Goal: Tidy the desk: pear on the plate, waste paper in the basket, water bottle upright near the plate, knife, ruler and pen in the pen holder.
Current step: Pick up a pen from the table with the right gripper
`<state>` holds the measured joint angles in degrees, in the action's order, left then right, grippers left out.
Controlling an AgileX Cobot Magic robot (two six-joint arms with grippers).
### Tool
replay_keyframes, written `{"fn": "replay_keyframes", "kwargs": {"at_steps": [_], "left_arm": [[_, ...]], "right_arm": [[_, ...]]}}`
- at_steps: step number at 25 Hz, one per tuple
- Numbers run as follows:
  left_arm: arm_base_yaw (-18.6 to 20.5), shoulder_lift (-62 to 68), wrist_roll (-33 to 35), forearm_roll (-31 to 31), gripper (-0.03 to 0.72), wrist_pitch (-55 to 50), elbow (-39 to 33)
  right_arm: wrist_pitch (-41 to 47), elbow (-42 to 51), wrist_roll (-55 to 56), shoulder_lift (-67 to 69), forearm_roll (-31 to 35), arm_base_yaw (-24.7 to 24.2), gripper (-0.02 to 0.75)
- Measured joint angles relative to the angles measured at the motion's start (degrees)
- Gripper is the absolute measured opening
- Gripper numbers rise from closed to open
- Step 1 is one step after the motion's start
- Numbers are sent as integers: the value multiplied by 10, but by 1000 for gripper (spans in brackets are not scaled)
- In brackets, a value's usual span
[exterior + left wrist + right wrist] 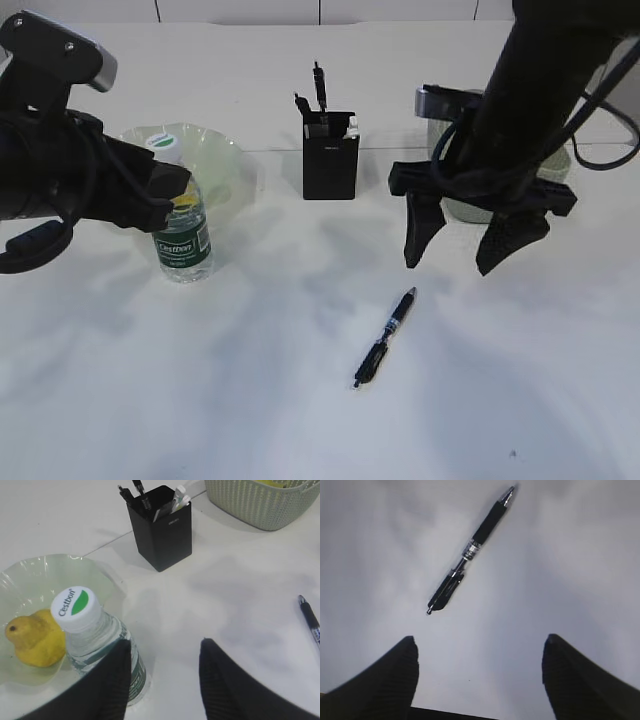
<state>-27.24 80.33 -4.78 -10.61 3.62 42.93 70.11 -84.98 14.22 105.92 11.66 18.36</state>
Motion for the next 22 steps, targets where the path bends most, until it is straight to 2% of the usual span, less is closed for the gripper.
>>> {"fn": "replay_keyframes", "kwargs": {"at_steps": [7,19,22], "left_arm": [[0,0,0,-1,317,-1,0],[0,0,0,-1,316,-5,0],[0,0,0,-1,316,-8,0]], "right_arm": [[-8,0,40,36,4,0,567],[-127,0,122,46,30,0,567],[-135,0,141,52,31,0,539]]}}
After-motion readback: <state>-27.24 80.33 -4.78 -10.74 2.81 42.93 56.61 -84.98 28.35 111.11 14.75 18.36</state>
